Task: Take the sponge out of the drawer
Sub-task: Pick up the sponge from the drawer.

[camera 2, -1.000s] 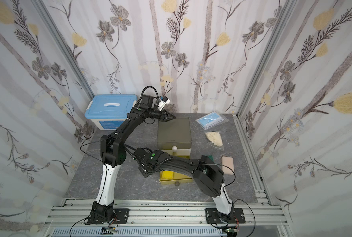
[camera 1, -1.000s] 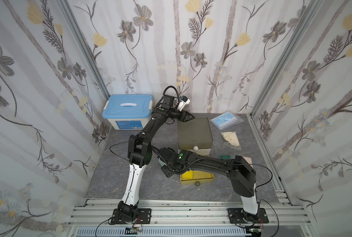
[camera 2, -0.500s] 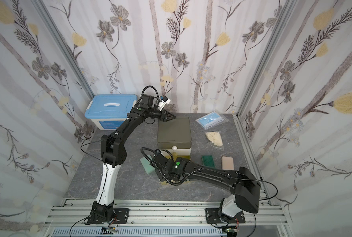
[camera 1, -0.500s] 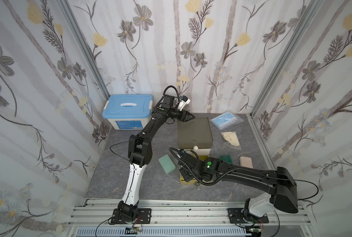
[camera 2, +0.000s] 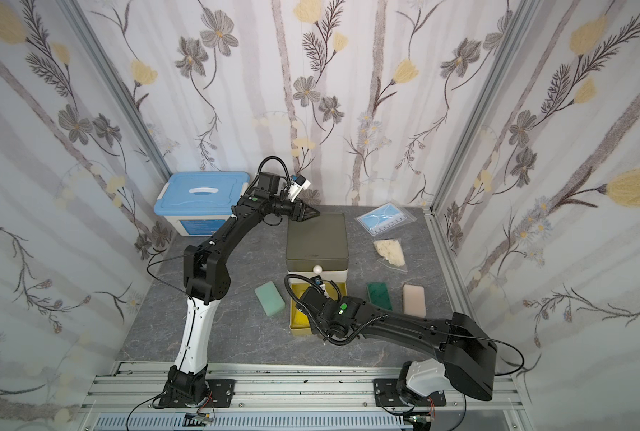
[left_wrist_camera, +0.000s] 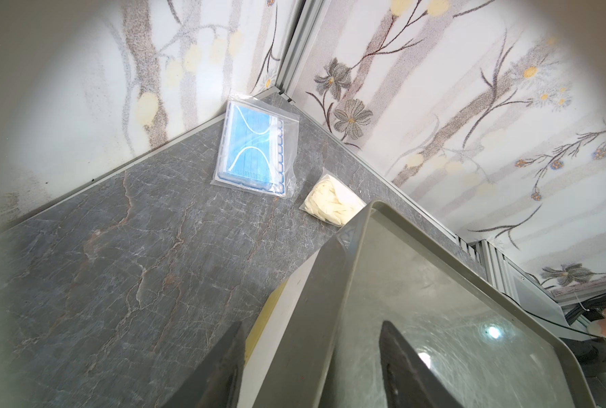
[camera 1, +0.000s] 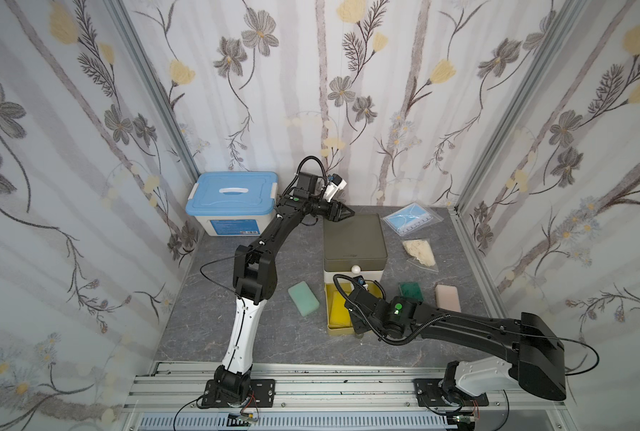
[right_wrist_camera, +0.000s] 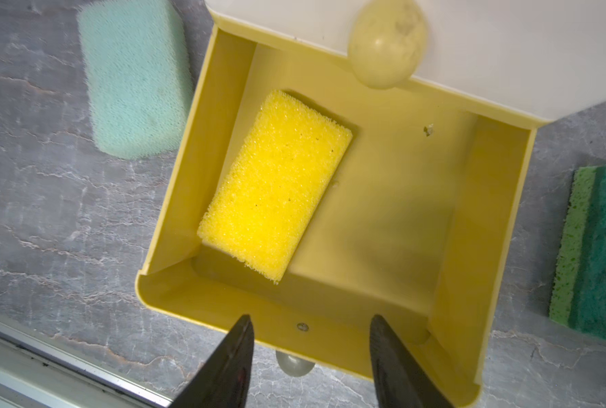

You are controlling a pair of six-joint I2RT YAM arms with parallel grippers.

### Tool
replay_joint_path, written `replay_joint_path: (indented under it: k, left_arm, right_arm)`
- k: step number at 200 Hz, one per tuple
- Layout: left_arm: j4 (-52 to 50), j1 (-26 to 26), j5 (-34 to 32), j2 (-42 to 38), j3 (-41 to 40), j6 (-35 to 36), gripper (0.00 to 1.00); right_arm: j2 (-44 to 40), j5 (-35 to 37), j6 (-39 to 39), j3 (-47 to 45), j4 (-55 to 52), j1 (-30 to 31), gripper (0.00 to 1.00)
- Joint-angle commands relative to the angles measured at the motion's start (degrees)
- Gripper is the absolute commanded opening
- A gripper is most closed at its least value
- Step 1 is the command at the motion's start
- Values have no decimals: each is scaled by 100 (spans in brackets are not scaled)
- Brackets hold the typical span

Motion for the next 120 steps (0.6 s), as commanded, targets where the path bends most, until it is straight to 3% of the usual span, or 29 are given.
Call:
replay_joint_path:
  k: [1,120]
  left_arm:
    - [-697,-32,-161,130,-108,39,62]
    - [-735,-37,-155,91,-136,65,61]
  right_arm:
    - [476,-197,16,326,274,-3,54]
    - [1638,-258,-267,683,286,-348,53]
